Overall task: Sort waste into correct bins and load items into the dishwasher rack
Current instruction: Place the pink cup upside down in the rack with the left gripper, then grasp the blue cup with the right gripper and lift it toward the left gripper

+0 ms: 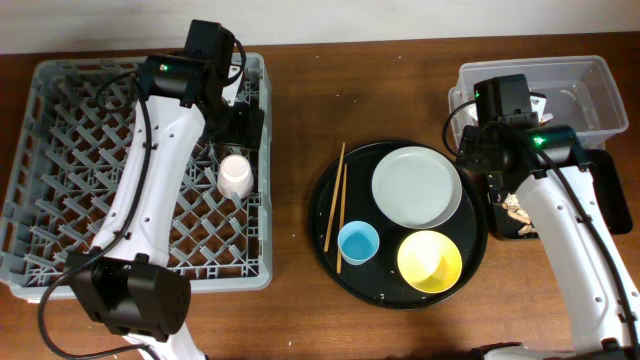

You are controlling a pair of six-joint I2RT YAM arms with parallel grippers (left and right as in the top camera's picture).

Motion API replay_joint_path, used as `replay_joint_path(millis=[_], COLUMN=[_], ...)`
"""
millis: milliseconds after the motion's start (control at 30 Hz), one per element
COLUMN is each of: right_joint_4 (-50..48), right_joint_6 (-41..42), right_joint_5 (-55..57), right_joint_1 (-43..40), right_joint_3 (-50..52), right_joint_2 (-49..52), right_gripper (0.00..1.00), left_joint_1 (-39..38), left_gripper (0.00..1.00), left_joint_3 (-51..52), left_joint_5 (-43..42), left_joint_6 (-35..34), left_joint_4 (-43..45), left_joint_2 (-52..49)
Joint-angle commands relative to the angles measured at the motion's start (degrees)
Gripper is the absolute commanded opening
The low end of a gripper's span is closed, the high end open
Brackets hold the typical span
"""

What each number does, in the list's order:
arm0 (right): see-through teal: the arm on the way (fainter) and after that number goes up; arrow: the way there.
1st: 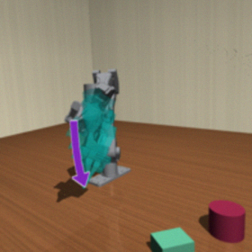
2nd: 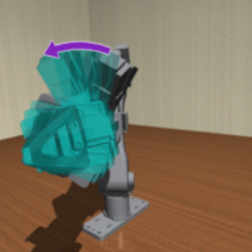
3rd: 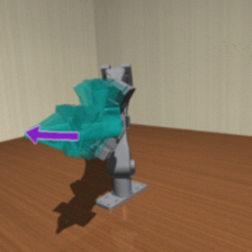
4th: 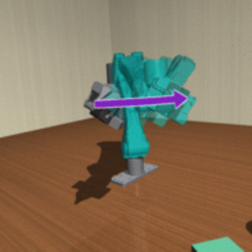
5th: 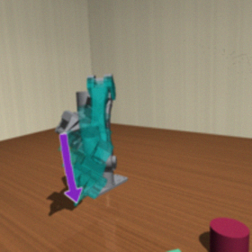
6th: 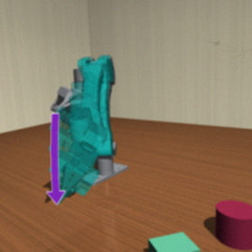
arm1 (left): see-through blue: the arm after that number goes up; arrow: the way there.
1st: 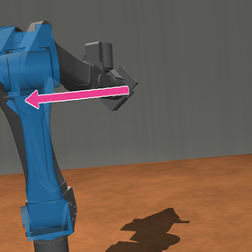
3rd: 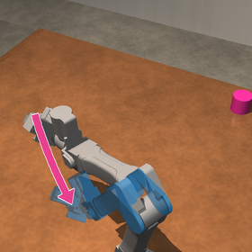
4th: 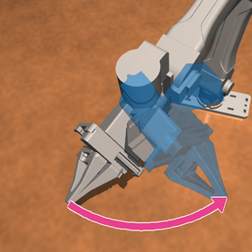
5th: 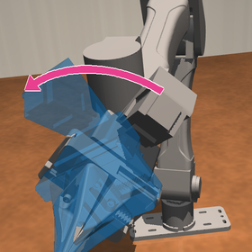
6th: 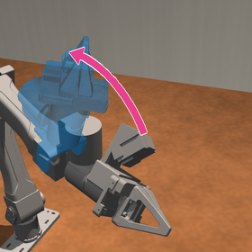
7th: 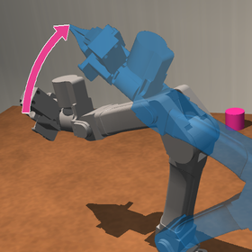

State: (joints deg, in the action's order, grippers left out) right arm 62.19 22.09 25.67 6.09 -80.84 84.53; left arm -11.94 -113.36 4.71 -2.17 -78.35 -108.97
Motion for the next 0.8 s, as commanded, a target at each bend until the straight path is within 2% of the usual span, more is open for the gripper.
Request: replay_joint_path(millis=[0,767], right_joint_4=[0.02,0.02], right_joint_6=[0.46,0.46], right_joint_5=[1.36,1.33], right_joint_1=[-0.17,-0.17], right_joint_3=[-0.92,-0.92], right_joint_2=[-0.55,-0.55], right_gripper=[0.98,0.98], left_joint_1=[-0.17,-0.17], left_gripper=[0.99,0.99], left_joint_3=[-1.03,-1.03], left_joint_5=[-0.42,-0.42], left_joint_6=[0.46,0.48], left_joint_4=[-0.17,-0.61], left_joint_2=[-0.09,-0.09])
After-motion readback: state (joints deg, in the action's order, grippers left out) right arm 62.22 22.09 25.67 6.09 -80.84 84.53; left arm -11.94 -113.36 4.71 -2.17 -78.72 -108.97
